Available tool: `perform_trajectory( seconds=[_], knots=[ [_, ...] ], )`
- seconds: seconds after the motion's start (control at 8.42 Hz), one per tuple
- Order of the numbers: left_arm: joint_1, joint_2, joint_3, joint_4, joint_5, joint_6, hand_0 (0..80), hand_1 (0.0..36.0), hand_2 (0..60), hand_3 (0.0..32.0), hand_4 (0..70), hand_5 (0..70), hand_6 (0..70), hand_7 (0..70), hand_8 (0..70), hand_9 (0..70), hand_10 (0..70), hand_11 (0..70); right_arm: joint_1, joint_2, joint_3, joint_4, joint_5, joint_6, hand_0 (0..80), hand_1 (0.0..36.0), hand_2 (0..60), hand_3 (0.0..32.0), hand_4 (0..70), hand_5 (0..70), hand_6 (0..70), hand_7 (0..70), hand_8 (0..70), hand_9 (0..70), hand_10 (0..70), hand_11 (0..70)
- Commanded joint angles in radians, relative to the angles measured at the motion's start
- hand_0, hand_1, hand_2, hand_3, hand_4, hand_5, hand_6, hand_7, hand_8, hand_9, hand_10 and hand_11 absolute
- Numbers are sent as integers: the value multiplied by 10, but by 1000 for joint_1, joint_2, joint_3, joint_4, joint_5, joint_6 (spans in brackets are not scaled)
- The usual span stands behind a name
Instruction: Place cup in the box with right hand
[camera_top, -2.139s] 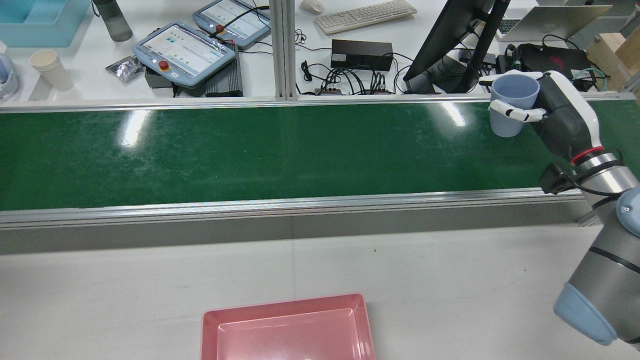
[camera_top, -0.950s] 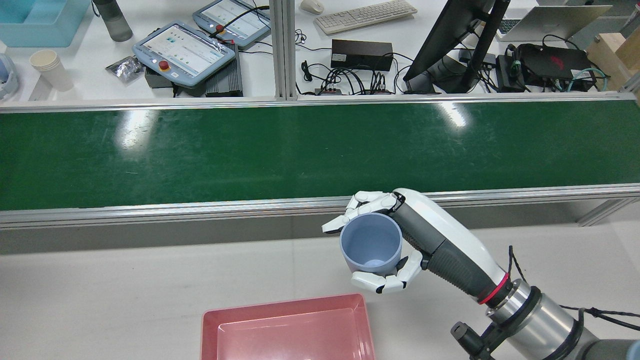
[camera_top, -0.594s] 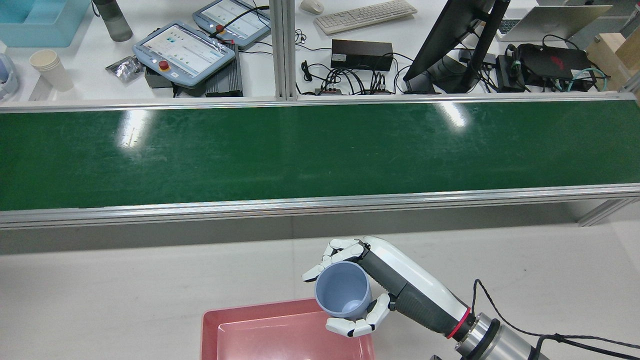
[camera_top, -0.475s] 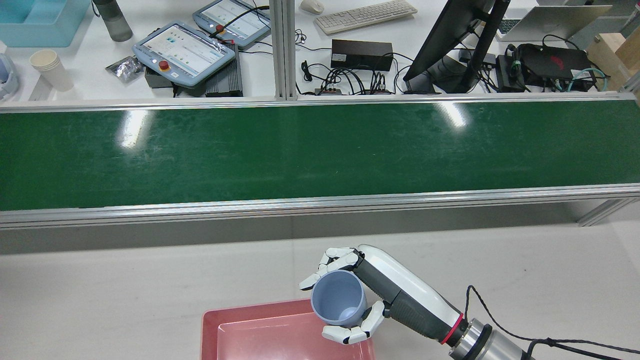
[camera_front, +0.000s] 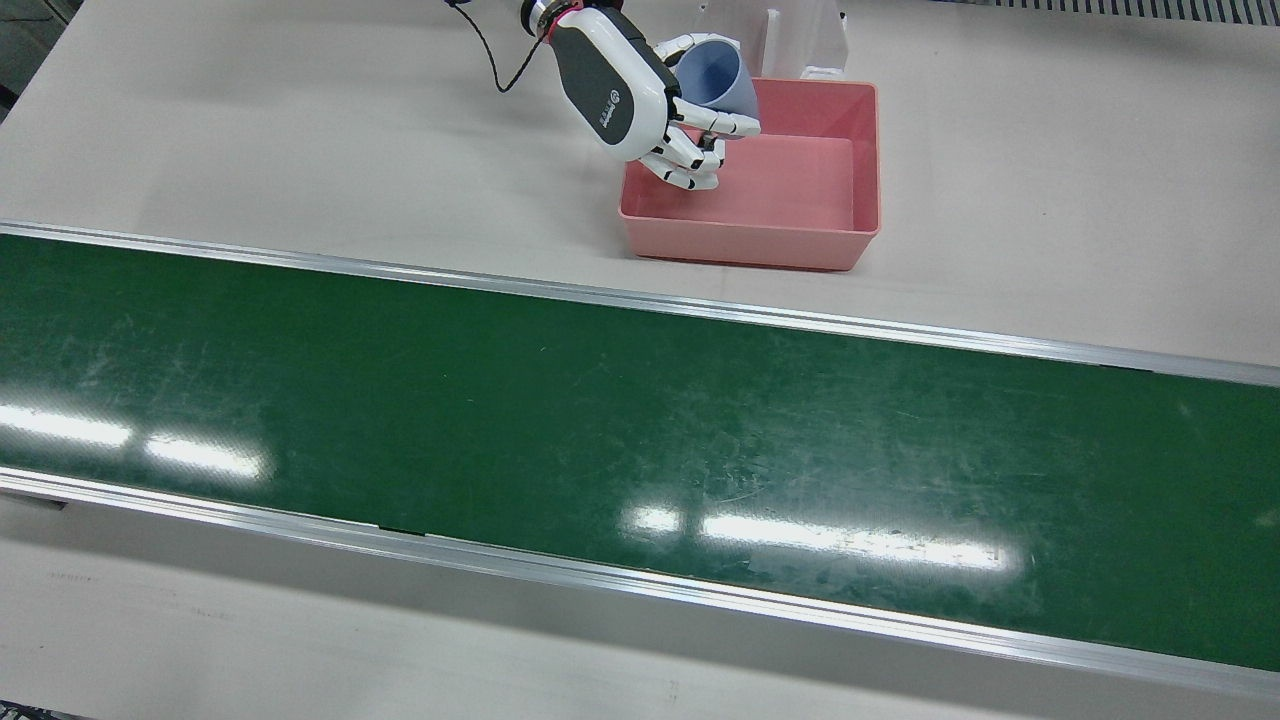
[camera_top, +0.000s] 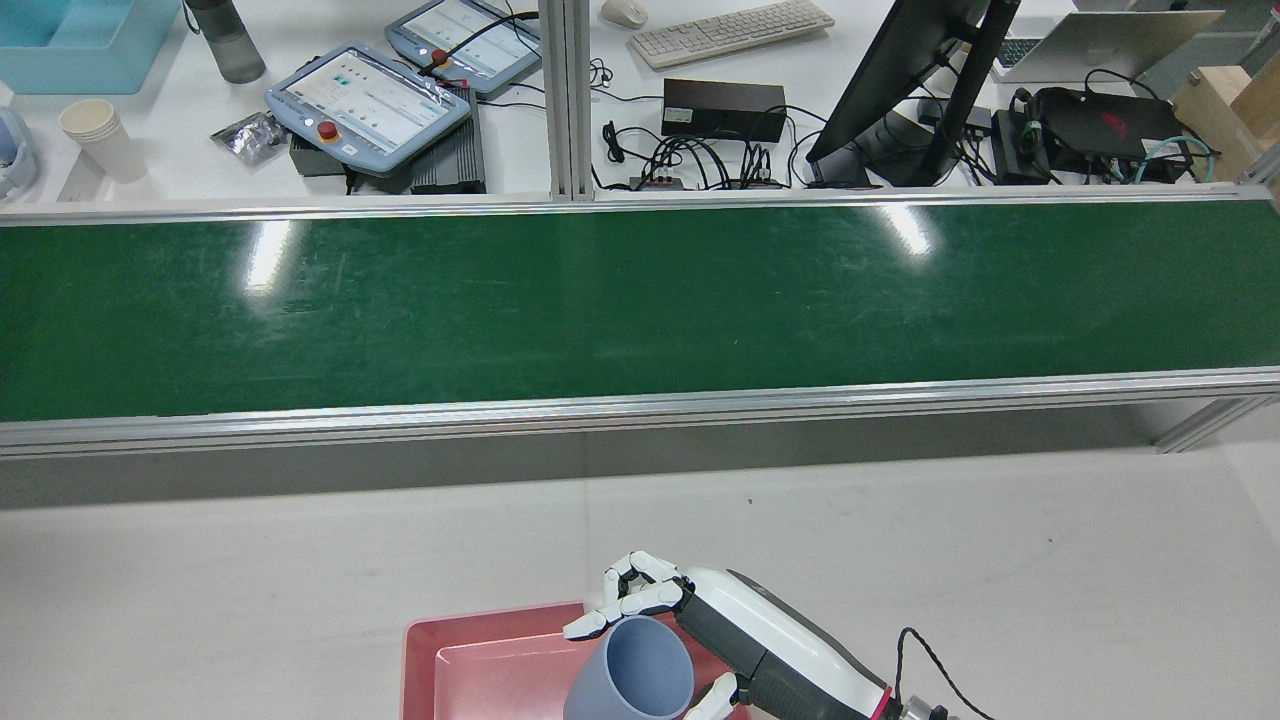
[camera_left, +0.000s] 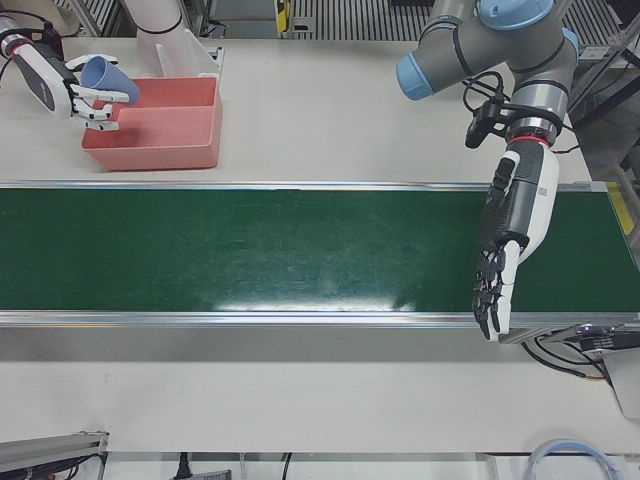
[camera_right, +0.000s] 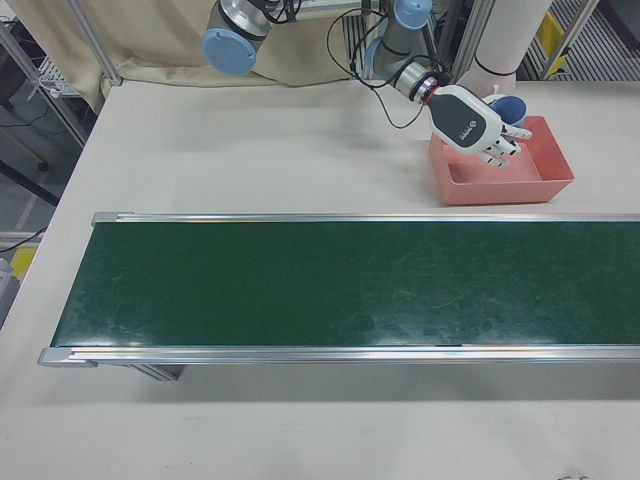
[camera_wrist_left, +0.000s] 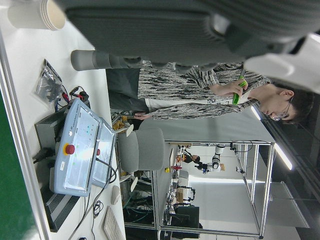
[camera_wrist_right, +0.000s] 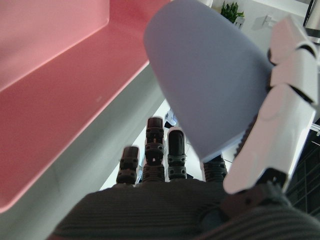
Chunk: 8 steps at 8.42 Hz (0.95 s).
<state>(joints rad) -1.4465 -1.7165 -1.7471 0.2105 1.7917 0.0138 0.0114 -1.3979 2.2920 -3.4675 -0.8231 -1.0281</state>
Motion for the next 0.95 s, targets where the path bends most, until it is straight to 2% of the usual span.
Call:
perform_trajectory(
  seconds=[0.0,0.24,0.36,0.48,0.59,0.71,0.83],
  knots=[
    [0,0,3,-2,0,0,0,0,0,0,0,0,0,0,0,0,0,0,-10,17,-36,4,2,9,438,83,0,20,0,36,0,0,51,59,0,0],
    [0,2,3,-2,0,0,0,0,0,0,0,0,0,0,0,0,0,0,11,13,-13,1,-4,44,413,67,0,126,0,33,0,0,67,70,0,0],
    [0,2,3,-3,0,0,0,0,0,0,0,0,0,0,0,0,0,0,74,5,59,-4,-14,61,402,66,0,150,0,33,0,0,73,75,0,0],
    [0,2,3,-2,0,0,0,0,0,0,0,0,0,0,0,0,0,0,158,-33,158,-15,-21,65,406,74,0,152,0,36,0,4,79,82,0,0],
    [0,2,3,-3,0,-2,0,0,0,0,0,0,0,0,0,0,0,0,249,-80,232,-18,-56,84,415,85,0,130,0,38,4,40,84,91,0,0],
    [0,2,3,-3,0,-2,0,0,0,0,0,0,0,0,0,0,0,0,363,-90,247,-51,-121,167,424,94,13,58,0,39,19,78,88,101,0,0],
    [0,2,3,-3,0,0,0,0,0,0,0,0,0,0,0,0,0,0,450,-92,236,-124,-169,294,423,98,47,16,0,37,28,113,87,111,0,0]
  ],
)
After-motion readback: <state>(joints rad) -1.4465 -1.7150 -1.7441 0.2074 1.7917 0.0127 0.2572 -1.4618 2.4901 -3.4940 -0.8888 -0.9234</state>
